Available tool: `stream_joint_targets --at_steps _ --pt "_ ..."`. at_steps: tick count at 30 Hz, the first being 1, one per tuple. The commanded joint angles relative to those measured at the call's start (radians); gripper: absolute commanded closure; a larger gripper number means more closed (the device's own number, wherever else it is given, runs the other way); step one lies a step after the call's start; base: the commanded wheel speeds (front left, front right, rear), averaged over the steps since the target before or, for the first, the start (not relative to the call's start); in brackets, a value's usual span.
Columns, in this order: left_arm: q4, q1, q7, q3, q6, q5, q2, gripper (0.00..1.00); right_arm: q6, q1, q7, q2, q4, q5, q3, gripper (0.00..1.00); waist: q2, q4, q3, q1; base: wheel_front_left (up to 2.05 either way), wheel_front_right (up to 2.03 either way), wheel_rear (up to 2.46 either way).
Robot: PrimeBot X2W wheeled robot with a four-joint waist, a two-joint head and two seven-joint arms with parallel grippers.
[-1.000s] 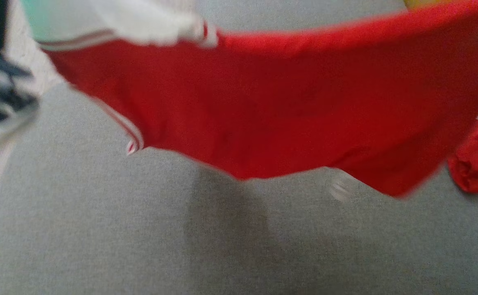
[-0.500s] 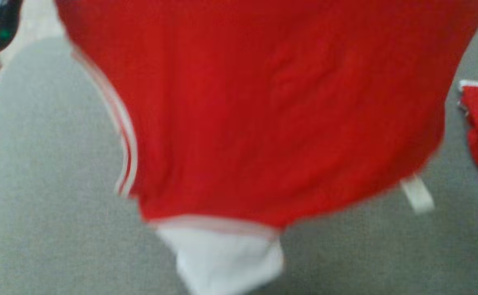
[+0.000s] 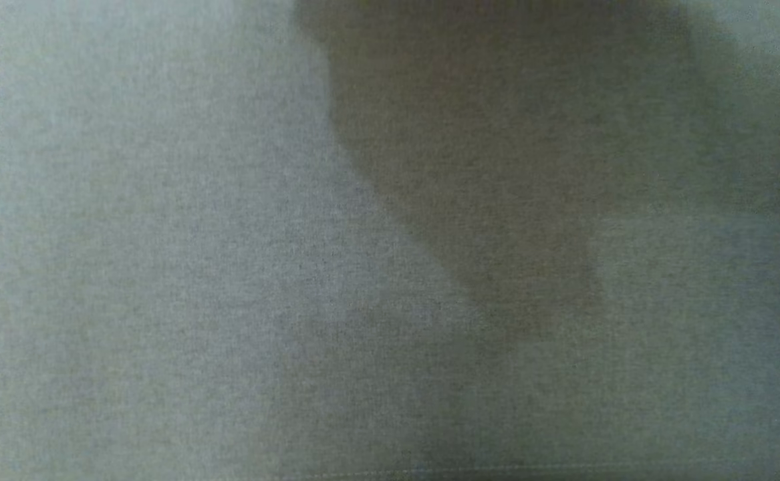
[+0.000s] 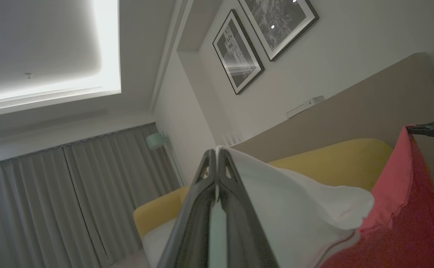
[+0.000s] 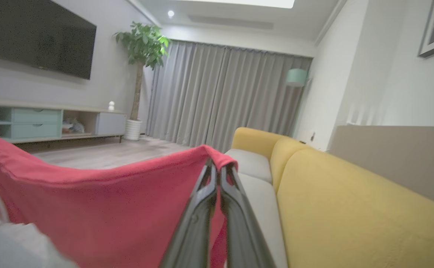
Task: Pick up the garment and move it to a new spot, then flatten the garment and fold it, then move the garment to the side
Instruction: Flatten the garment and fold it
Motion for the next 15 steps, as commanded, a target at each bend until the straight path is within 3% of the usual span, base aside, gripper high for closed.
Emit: stream_joint_targets --at_steps 1,8,15 --pt "-0.04 0.027 -0.003 0.04 0.002 0.007 0.056 1.0 0.007 0.011 -0.01 -0.025 -0.011 0.011 0.011 1.0 0.0 0.008 0.043 -0.0002 0.0 0.0 0.0" --pt "-0.22 0.335 -0.003 0.06 0.002 0.026 0.132 1.0 0.007 0.166 -0.024 -0.054 -0.011 0.085 0.079 1.0 0.0 0.03 0.067 -0.0002 0.0 0.0 0.0" --pt "-0.391 0.762 -0.003 0.098 0.035 0.095 0.208 1.0 0.007 0.516 -0.024 -0.072 -0.079 0.139 -0.008 1.0 0.0 0.043 -0.03 -0.0002 0.0 0.0 0.0"
